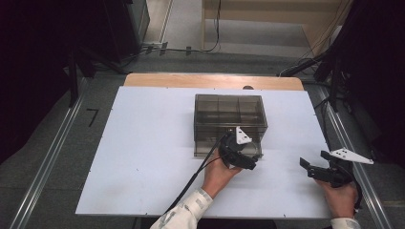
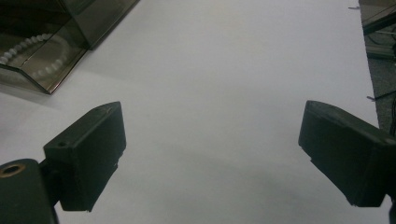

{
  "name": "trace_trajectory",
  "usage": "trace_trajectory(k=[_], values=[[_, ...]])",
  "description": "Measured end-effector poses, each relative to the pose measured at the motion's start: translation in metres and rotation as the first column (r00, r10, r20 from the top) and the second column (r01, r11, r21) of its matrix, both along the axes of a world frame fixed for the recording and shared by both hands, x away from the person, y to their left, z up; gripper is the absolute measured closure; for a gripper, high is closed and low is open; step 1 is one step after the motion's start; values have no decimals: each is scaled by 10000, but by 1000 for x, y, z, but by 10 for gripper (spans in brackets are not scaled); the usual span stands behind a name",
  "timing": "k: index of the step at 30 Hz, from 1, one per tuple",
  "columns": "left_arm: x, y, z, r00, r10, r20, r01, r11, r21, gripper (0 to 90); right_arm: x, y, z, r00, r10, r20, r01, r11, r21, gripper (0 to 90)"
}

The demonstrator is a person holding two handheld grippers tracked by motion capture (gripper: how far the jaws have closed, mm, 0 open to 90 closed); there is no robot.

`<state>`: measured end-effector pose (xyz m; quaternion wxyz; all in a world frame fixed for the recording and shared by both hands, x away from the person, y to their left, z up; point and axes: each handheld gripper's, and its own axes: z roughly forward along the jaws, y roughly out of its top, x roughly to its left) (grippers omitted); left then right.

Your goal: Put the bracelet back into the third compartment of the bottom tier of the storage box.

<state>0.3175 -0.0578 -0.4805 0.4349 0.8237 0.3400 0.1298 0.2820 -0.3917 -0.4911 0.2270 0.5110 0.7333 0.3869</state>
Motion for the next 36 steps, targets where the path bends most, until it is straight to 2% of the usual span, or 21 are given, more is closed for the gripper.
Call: trace_trajectory(k=[6, 9, 19, 22, 25, 28, 36], values=[[-2, 12, -1, 9999, 149, 1, -149, 9999, 75, 121, 0, 0, 0, 10000, 19, -32, -19, 10000, -19, 60], [-4, 19, 0, 9996, 269, 31, -269, 9996, -83, 126, 0, 1, 0, 10000, 51, 2, -51, 10000, -61, 61], [-11, 42, 6, 9987, 478, 158, -475, 9987, -188, 127, 0, 0, 0, 10000, 15, 3, -15, 10000, -96, 61], [-13, 50, 7, 9983, 550, 185, -542, 9978, -373, 127, -1, 0, 0, 10000, 0, 0, 0, 9999, -107, 60], [-15, 56, 4, 9976, 676, 154, -667, 9963, -533, 127, -1, 1, 0, 10000, -8, -15, 8, 9999, -145, 60], [-17, 62, 0, 9968, 794, 58, -790, 9957, -479, 126, -1, 2, 1, 10000, -14, -22, 14, 9998, -179, 61], [-20, 81, -3, 9932, 1160, 132, -1150, 9914, -626, 126, -1, 2, 0, 10000, -15, -50, 13, 9997, -233, 60]])
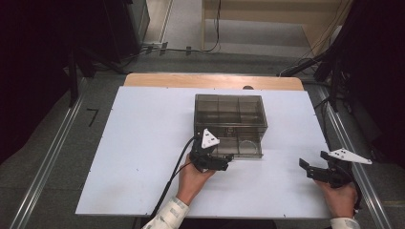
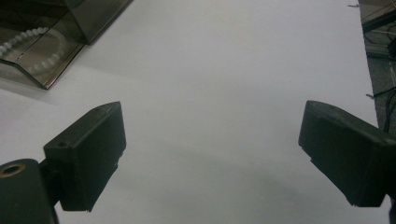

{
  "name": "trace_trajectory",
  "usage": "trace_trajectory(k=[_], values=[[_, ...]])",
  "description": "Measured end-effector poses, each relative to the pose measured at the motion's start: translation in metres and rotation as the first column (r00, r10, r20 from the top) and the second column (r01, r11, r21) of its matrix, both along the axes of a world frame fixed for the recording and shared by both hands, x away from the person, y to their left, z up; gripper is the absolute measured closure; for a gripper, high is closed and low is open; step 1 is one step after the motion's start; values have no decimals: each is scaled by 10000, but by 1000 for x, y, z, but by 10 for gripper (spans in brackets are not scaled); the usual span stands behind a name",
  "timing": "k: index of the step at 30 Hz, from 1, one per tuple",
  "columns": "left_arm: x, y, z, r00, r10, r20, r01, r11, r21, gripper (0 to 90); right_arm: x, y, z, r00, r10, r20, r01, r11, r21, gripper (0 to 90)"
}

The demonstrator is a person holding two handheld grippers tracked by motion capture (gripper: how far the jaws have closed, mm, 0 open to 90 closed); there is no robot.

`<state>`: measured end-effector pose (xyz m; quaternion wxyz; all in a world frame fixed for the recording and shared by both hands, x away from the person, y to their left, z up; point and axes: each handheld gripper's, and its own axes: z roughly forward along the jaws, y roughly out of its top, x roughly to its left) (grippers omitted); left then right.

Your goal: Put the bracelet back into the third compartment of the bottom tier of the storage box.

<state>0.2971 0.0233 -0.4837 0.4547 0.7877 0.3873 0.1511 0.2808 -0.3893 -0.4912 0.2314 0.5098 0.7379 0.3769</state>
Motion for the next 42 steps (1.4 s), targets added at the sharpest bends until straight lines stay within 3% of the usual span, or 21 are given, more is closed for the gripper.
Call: trace_trajectory(k=[6, 15, 20, 25, 28, 30, 31, 37, 42], values=[[-3, 11, 1, 9999, 115, 84, -114, 9999, -99, 125, 0, 0, 0, 10000, -18, 8, 18, 10000, -9, 60], [-10, 42, 4, 9960, 809, 378, -795, 9961, -381, 125, -1, 0, 0, 10000, -17, 4, 17, 10000, -14, 60], [-13, 72, 5, 9857, 1619, 476, -1584, 9850, -689, 125, -1, 1, 0, 10000, -32, -6, 32, 10000, -39, 61], [-19, 104, 2, 9608, 2691, 668, -2651, 9621, -636, 124, -1, 1, 0, 10000, -30, -12, 30, 10000, -51, 60], [-21, 121, 0, 9370, 3406, 774, -3389, 9402, -339, 120, -1, 1, 0, 10000, -22, -42, 22, 10000, -56, 60], [-23, 130, 0, 9226, 3743, 939, -3726, 9273, -352, 120, -1, 2, 0, 10000, -24, -59, 23, 10000, -86, 61], [-23, 133, -1, 9162, 3884, 984, -3862, 9215, -417, 122, -1, 2, 0, 10000, -14, -51, 14, 10000, -88, 61], [-25, 150, -5, 8935, 4394, 928, -4388, 8982, -281, 123, 0, 1, -1, 10000, -22, -60, 21, 10000, -62, 60], [-29, 163, -6, 8643, 4940, 943, -4920, 8694, -453, 130, -1, 1, -1, 10000, -25, -52, 25, 10000, -46, 61]])
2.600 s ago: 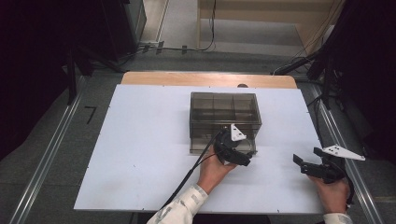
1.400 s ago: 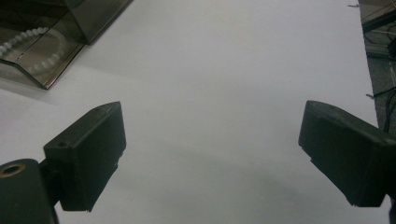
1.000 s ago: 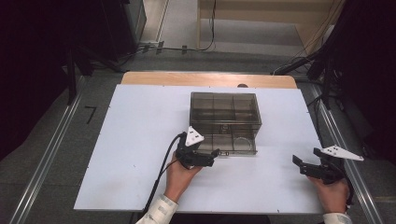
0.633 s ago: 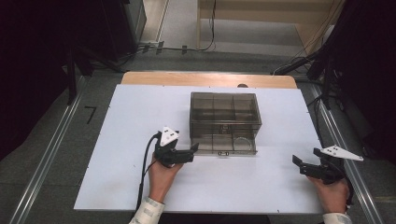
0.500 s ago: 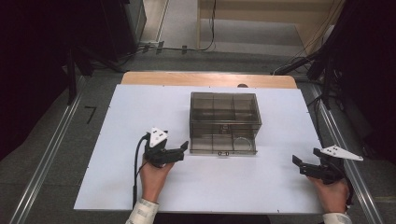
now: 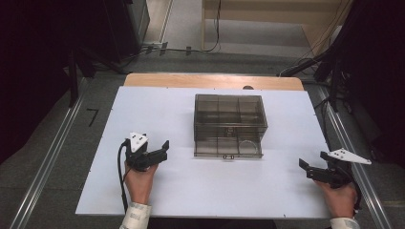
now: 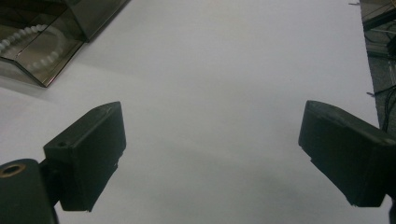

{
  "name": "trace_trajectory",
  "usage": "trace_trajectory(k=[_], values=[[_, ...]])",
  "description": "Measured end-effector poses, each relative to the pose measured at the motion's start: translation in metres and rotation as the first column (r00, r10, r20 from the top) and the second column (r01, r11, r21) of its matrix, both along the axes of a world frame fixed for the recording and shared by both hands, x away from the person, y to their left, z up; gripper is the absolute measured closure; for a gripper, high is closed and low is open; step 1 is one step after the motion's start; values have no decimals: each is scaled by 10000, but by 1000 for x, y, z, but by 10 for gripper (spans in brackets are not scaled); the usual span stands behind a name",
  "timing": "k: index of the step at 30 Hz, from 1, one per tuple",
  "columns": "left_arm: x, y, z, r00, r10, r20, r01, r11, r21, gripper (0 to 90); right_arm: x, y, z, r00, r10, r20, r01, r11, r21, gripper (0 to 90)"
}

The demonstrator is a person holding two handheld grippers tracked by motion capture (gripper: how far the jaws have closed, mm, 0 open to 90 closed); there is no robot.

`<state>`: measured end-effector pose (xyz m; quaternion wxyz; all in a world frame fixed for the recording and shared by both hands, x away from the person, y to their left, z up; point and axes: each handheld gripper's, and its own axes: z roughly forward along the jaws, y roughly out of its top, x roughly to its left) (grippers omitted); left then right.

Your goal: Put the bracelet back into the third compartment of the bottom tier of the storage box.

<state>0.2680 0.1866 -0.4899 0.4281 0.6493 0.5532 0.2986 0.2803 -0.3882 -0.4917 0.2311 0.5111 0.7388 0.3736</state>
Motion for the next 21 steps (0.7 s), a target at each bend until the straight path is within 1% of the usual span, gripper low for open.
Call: trace_trajectory(k=[2, 4, 5, 6, 8, 10, 12, 18, 21], values=[[-1, 6, 0, 9998, 193, 46, -193, 9998, -45, 130, 0, 0, 0, 10000, 7, 2, -7, 10000, 0, 61], [-1, 11, 0, 9991, 432, -51, -433, 9990, -94, 132, 0, 0, 0, 10000, 11, 2, -11, 10000, -14, 60], [-1, 11, 0, 9991, 432, -51, -433, 9990, -94, 132, 0, 0, 0, 10000, 11, 2, -11, 10000, -14, 60], [-2, 17, 0, 9977, 657, -157, -661, 9975, -231, 132, 0, 0, 0, 10000, 13, 21, -13, 10000, -9, 60], [-3, 25, -1, 9960, 858, -244, -867, 9954, -407, 134, 0, 0, 0, 10000, 13, 25, -13, 10000, -8, 60], [-4, 31, -2, 9926, 1164, -340, -1181, 9915, -538, 134, 0, 0, 0, 10000, -11, 2, 11, 10000, 27, 61], [-5, 36, -2, 9904, 1334, -351, -1355, 9886, -660, 134, 0, -1, 0, 10000, -6, 1, 6, 10000, 12, 61], [-8, 43, -3, 9827, 1811, -387, -1827, 9822, -429, 136, 0, -1, 0, 10000, -8, 28, 8, 10000, 26, 61], [-9, 46, -5, 9808, 1911, -390, -1929, 9801, -476, 136, 0, -1, 0, 10000, 11, 59, -11, 10000, 26, 61]])
